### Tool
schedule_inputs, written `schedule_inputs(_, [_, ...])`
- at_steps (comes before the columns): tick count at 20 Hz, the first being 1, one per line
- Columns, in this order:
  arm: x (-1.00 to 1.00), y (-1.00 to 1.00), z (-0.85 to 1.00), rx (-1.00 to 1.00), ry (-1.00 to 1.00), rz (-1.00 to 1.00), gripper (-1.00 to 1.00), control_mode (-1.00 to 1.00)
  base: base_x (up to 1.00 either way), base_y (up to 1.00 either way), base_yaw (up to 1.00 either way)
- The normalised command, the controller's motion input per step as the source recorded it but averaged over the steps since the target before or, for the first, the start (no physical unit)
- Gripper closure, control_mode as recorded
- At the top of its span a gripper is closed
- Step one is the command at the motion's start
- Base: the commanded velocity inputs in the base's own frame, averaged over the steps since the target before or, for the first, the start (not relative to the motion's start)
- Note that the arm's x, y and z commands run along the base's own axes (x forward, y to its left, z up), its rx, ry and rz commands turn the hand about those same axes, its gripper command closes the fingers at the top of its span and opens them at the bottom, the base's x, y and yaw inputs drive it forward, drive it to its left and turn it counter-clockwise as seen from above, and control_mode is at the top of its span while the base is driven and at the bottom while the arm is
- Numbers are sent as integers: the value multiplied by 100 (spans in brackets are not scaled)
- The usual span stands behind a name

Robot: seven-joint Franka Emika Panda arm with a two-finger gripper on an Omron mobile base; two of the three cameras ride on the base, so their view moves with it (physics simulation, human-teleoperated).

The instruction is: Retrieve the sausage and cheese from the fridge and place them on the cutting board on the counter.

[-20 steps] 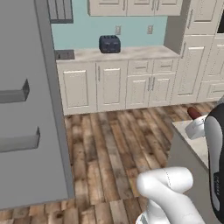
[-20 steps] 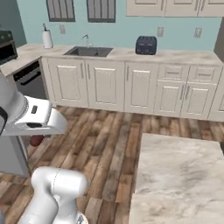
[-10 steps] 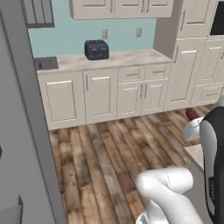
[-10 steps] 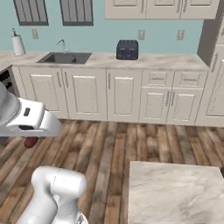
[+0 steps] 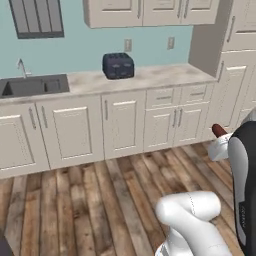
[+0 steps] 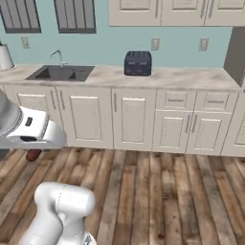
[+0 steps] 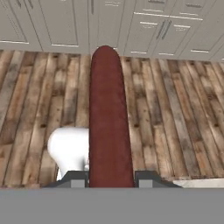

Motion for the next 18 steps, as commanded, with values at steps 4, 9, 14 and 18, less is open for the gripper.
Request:
schedule_inputs(4, [0, 0, 0, 0, 0, 0, 100, 100, 100, 0, -1])
schedule_inputs(9, [0, 0, 0, 0, 0, 0, 100, 100, 95, 0, -27])
schedule_inputs(14, [0, 0, 0, 0, 0, 0, 100, 100, 7, 0, -90])
schedule_inputs(18, [0, 0, 0, 0, 0, 0, 100, 100, 0, -4, -96])
